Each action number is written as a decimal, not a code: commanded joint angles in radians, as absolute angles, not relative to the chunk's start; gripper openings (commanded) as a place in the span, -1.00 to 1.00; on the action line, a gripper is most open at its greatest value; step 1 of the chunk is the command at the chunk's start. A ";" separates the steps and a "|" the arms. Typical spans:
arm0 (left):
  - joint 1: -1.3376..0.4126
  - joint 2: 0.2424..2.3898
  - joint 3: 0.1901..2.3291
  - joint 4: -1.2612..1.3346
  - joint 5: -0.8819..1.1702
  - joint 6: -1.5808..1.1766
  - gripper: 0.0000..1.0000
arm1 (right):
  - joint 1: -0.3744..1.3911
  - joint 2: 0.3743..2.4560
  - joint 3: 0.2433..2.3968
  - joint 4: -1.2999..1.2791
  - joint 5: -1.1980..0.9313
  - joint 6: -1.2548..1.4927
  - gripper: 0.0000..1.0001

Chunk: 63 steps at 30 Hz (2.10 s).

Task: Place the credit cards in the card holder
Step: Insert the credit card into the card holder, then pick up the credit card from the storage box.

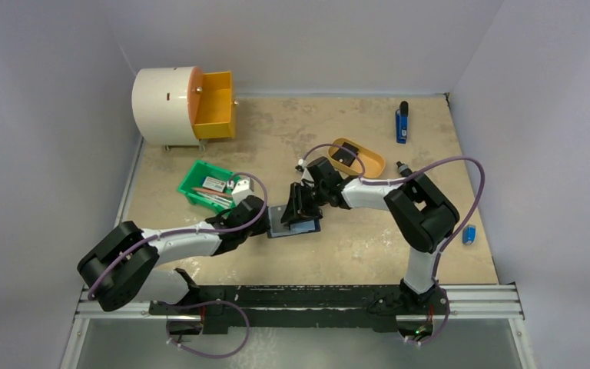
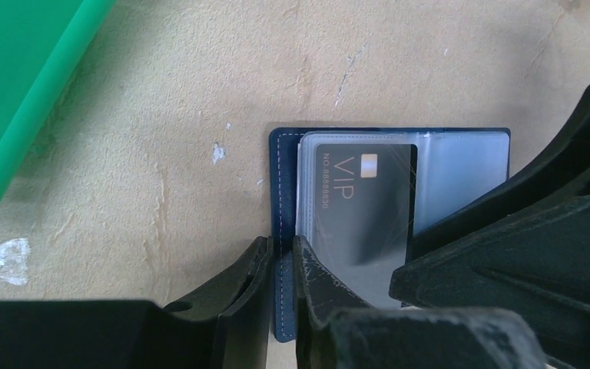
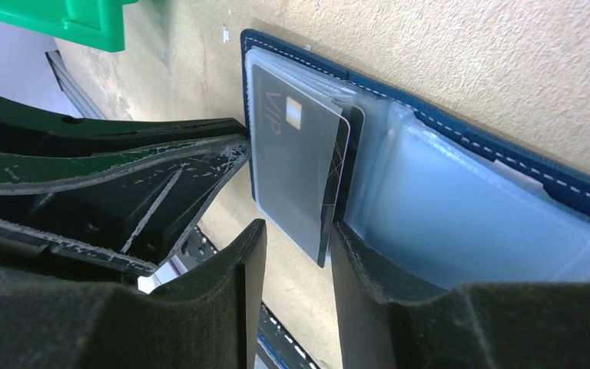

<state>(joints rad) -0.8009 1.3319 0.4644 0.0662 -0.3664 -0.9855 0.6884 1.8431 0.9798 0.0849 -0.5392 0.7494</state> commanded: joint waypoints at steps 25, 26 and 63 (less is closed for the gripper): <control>-0.804 1.042 0.561 -0.200 -0.477 -0.934 -0.17 | 0.646 1.485 1.078 -0.274 -0.067 0.652 0.52; -0.804 1.024 0.569 -0.211 -0.478 -0.926 -0.15 | 0.612 1.448 1.053 -0.249 -0.028 0.664 0.56; -0.805 1.058 0.614 -0.209 -0.479 -0.959 -0.25 | 0.164 1.868 1.162 0.103 0.003 0.877 0.25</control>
